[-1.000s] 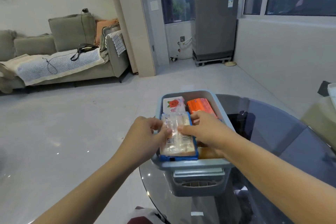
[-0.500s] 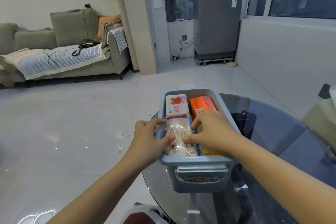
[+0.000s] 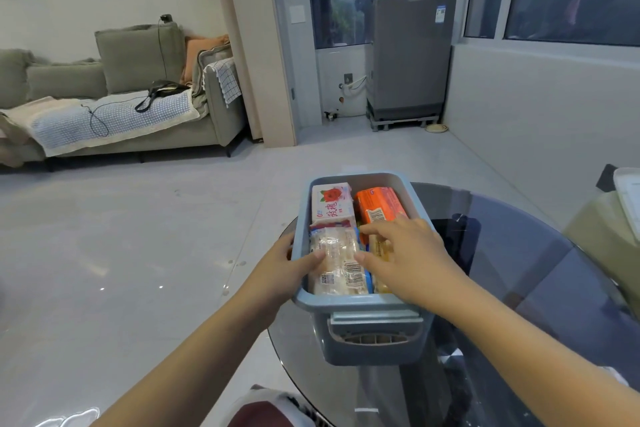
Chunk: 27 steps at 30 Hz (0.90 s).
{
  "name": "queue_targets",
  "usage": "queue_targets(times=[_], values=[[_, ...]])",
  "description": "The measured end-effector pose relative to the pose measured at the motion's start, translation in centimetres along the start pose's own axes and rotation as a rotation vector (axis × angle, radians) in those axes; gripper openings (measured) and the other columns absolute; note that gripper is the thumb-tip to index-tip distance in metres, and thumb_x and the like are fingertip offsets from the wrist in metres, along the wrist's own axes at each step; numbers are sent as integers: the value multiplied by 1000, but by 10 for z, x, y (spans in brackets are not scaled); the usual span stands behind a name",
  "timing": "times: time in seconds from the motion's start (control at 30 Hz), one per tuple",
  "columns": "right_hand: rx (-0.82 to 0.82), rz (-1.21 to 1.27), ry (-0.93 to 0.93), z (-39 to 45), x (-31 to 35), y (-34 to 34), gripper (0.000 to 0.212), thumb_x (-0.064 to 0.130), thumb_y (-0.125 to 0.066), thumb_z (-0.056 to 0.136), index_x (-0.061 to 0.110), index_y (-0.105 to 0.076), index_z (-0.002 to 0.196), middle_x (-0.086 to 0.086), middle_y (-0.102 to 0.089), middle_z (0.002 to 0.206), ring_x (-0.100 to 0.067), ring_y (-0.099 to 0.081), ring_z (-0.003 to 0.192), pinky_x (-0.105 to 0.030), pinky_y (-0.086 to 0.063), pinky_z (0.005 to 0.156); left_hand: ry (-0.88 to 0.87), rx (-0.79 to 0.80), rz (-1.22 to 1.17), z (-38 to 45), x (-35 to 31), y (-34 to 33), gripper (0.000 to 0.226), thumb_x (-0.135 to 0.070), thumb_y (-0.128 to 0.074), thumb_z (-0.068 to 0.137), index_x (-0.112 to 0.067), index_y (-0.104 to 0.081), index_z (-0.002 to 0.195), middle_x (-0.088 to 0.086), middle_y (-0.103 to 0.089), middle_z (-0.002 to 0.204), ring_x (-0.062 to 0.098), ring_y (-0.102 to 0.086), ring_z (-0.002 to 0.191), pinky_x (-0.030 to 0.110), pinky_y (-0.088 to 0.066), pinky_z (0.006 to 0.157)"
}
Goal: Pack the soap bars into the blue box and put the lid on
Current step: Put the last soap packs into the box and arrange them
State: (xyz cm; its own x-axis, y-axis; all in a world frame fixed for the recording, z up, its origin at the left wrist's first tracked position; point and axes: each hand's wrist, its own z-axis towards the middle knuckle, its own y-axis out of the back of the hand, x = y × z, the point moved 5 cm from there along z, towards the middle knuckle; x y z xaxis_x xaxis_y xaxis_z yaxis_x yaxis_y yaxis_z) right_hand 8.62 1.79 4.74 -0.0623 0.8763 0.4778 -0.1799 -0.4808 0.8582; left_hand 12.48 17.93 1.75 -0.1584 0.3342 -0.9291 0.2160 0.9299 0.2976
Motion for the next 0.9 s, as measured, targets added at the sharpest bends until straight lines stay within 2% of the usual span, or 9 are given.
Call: queue_targets(times=[0.2, 0.33, 0.43, 0.5, 0.57, 0.67, 0.73, 0.8, 0.9], values=[[-182, 72, 56, -24, -2, 12, 35, 44, -47, 91, 35, -51, 125, 15, -49, 132, -9, -31, 125, -33, -22, 107, 8, -75, -226, -4, 6, -11, 40, -34, -51, 94, -24, -46, 132, 4, -64, 117, 20, -65, 100, 42, -56, 88], [-262, -15, 50, -22, -23, 26, 33, 45, -48, 89, 32, -57, 119, 11, -53, 125, -12, -35, 121, -31, -22, 100, -45, -122, -267, -15, 1, -37, 31, -31, -48, 96, -26, -46, 127, -1, -65, 109, 12, -67, 88, 26, -57, 64], [-288, -100, -55, -18, -50, 41, 34, 46, -50, 87, 33, -60, 116, 7, -55, 120, -17, -35, 120, -30, -18, 93, -72, -137, -301, -23, -4, -67, 35, -28, -44, 98, -24, -40, 132, 1, -64, 117, 13, -67, 93, 18, -54, 59], [-304, -82, -163, -18, -71, 50, 37, 47, -52, 85, 33, -59, 118, 6, -53, 121, -19, -34, 120, -31, -19, 95, -67, -113, -304, -28, -10, -88, 47, -26, -43, 98, -23, -25, 142, 1, -55, 131, 15, -61, 106, 18, -52, 68], [-308, -93, -253, -20, -88, 54, 44, 43, -55, 83, 29, -55, 125, 3, -49, 128, -21, -32, 122, -33, -21, 98, -39, -59, -260, -29, -15, -109, 70, -31, -43, 96, -22, 1, 150, -2, -39, 147, 19, -51, 122, 28, -48, 92], [-328, -63, -387, -30, -111, 59, 56, 39, -56, 83, 21, -43, 135, -4, -38, 138, -26, -27, 129, -38, -21, 106, 14, 65, -190, -32, -22, -141, 92, -43, -46, 93, -24, 27, 146, -4, -20, 158, 21, -34, 139, 38, -29, 114], [-370, -1, -477, -37, -122, 62, 64, 38, -59, 82, 17, -36, 138, -9, -29, 144, -29, -21, 134, -41, -19, 110, 4, 111, -177, -33, -23, -153, 86, -46, -48, 92, -23, 11, 151, -7, -29, 154, 16, -38, 135, 36, -31, 112], [-424, 98, -564, -46, -129, 61, 73, 36, -60, 81, 15, -26, 142, -12, -21, 149, -31, -16, 138, -42, -17, 112, -6, 104, -250, -28, -25, -151, 63, -42, -50, 93, -18, -24, 145, -9, -46, 137, 8, -50, 114, 31, -38, 100], [-463, 262, -624, -59, -126, 47, 83, 32, -60, 82, 12, -12, 147, -15, -16, 153, -32, -13, 140, -43, -15, 113, 98, -55, -414, -2, -23, -134, 43, -36, -53, 91, -14, -46, 127, 3, -61, 116, 17, -58, 101, 37, -47, 91]])
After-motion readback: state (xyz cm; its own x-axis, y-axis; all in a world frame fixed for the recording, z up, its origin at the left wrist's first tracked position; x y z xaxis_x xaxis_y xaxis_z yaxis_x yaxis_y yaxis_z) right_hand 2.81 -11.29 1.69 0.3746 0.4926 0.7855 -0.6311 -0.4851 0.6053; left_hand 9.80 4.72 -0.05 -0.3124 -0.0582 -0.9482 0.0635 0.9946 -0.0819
